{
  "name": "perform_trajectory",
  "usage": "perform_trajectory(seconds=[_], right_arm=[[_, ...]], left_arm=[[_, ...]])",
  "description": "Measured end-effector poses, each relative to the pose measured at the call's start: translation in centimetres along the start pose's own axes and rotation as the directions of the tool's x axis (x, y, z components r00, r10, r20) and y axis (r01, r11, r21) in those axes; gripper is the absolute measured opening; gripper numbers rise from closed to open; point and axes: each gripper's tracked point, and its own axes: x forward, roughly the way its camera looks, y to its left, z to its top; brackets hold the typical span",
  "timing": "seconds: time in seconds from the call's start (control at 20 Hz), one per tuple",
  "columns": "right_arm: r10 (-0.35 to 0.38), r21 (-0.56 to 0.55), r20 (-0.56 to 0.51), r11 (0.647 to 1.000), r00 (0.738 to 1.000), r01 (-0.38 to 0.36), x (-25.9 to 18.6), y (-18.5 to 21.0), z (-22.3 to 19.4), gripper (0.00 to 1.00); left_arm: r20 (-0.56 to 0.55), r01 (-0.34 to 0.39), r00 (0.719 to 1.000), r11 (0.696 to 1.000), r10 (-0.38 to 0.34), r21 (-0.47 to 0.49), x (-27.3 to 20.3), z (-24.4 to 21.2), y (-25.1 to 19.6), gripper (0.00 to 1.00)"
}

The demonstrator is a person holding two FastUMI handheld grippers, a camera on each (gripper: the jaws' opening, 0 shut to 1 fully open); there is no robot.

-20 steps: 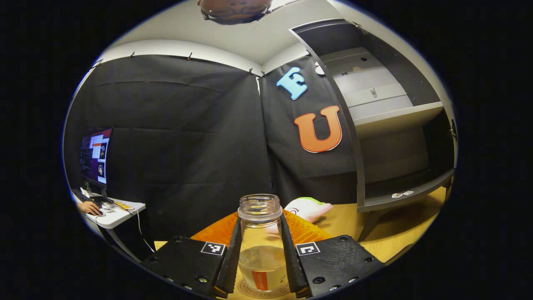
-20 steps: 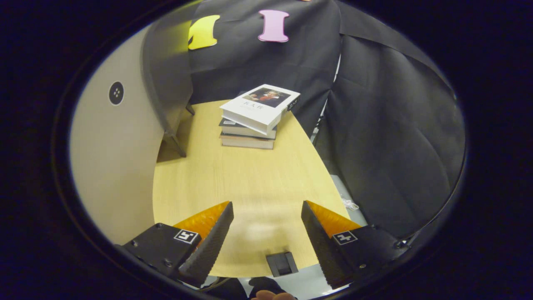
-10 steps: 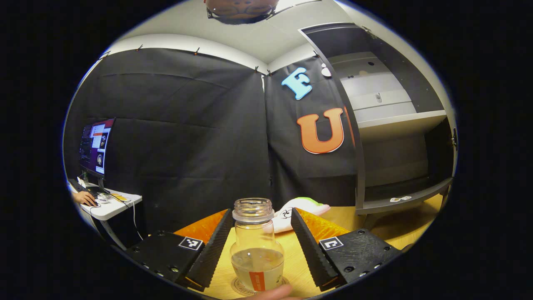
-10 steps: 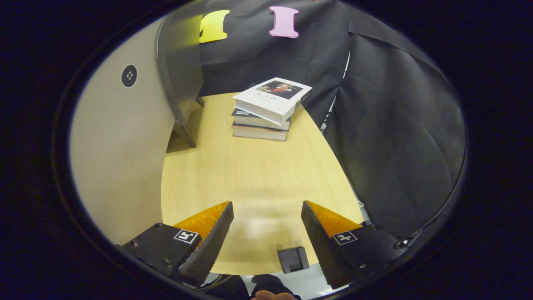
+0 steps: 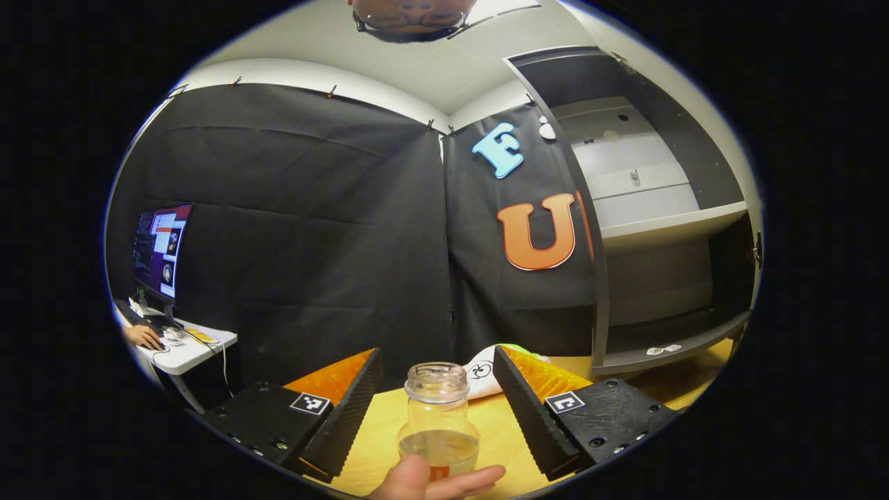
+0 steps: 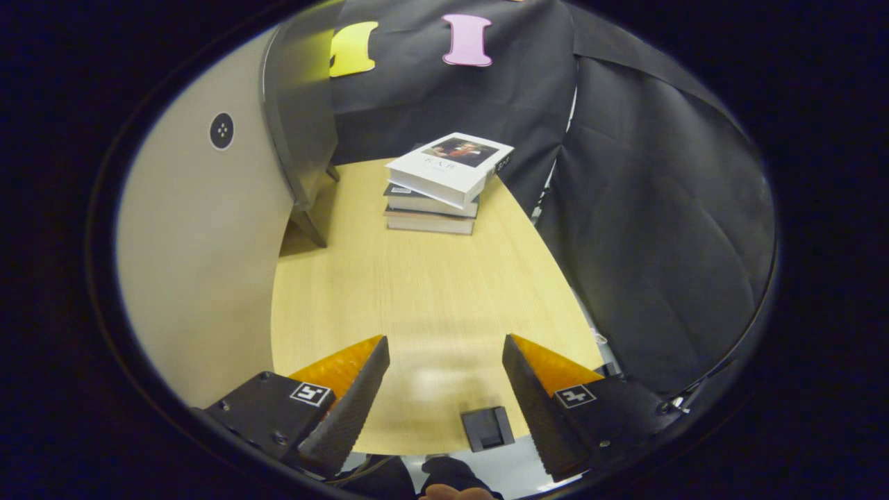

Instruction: Open the cabinet door with the right hand, grasp the bottle in the cabinet with the left hand and place it on the coaster, then close the cabinet door with the right hand.

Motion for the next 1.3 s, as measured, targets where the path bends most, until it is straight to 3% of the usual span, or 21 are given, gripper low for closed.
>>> perform_trajectory(seconds=[0.25,0.45,0.6,0.8,1.0,1.15,1.25,1.3], right_arm=[[0.044,0.04,0.043,0.998,0.998,-0.046,-1.1,0.1,0.2,1.0],[0.095,0.09,0.108,0.99,0.99,-0.105,-2.6,-0.3,1.6,1.0],[0.173,0.193,0.19,0.959,0.966,-0.21,-4.8,-0.3,3.8,1.0],[0.314,0.252,0.317,0.882,0.895,-0.398,-8.8,0.3,8.2,0.99],[0.432,0.203,0.461,0.799,0.775,-0.566,-13.6,0.0,12.6,0.98],[0.514,0.117,0.505,0.755,0.693,-0.646,-16.7,-0.3,14.3,1.0],[0.555,0.051,0.507,0.744,0.659,-0.666,-18.7,-0.1,14.9,1.0],[0.545,0.012,0.517,0.767,0.661,-0.642,-19.6,-0.4,15.1,1.0]], left_arm=[[0.024,0.04,0.999,0.999,-0.04,0.001,0.0,5.0,-0.1,0.96],[0.067,0.062,0.996,0.998,-0.062,-0.006,-0.4,11.4,-0.7,0.96],[0.101,0.063,0.993,0.998,-0.064,0.013,-1.1,16.8,-1.0,0.96],[0.114,0.146,0.983,0.989,-0.144,-0.004,-3.2,24.0,-3.8,0.96],[0.051,0.271,0.961,0.963,-0.271,0.0,-6.5,28.0,-7.4,0.96],[-0.096,0.378,0.917,0.921,-0.386,-0.095,-9.1,27.5,-10.7,0.96],[-0.163,0.422,0.883,0.897,-0.439,-0.13,-11.1,27.5,-11.8,0.96],[-0.175,0.43,0.877,0.894,-0.447,-0.125,-11.3,27.7,-11.7,0.96]])
